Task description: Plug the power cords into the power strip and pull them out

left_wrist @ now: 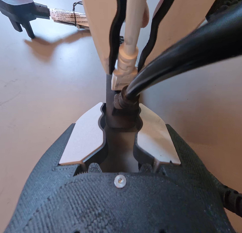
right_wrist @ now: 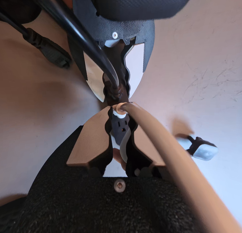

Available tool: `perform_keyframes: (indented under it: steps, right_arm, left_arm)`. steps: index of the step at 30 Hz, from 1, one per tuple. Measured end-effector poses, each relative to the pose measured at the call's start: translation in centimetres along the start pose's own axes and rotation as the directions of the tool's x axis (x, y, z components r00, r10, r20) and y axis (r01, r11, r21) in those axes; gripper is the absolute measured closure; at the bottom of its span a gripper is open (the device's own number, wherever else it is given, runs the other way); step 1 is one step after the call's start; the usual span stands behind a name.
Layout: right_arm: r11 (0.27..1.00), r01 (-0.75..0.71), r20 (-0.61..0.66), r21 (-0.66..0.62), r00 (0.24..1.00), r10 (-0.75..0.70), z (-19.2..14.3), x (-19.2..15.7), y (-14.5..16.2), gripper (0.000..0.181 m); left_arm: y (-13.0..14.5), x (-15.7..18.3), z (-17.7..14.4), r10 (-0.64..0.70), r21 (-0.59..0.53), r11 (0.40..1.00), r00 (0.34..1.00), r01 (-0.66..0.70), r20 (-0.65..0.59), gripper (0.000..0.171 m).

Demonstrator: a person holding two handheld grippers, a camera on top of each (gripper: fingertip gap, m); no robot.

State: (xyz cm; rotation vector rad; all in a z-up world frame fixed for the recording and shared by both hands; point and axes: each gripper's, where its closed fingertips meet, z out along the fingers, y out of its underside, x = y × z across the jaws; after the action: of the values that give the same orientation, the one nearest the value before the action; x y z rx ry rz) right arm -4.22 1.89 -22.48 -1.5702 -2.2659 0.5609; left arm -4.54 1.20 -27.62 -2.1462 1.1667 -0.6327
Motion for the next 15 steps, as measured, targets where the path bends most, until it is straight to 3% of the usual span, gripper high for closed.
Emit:
perform_keyframes:
  steps: [7,12,15]
  right_arm:
    - [0.998,0.031,-0.027,-0.061,0.999,-0.033,-0.01,0.21,-0.10,0.156]
    - [0.993,0.032,-0.059,-0.117,0.997,-0.039,0.41,0.80,0.34,0.122]
    - [0.998,0.004,-0.039,-0.066,0.999,-0.006,0.14,0.35,-0.32,0.126]
  left_arm:
    - [-0.02,0.03,0.00,-0.001,0.006,1.000,1.000,0.001,0.006,0.126]
    - [0.05,-0.02,-0.10,-0.004,0.011,1.000,1.000,0.004,0.002,0.127]
    - [0.08,-0.02,-0.13,-0.007,0.013,1.000,1.000,0.007,-0.005,0.126]
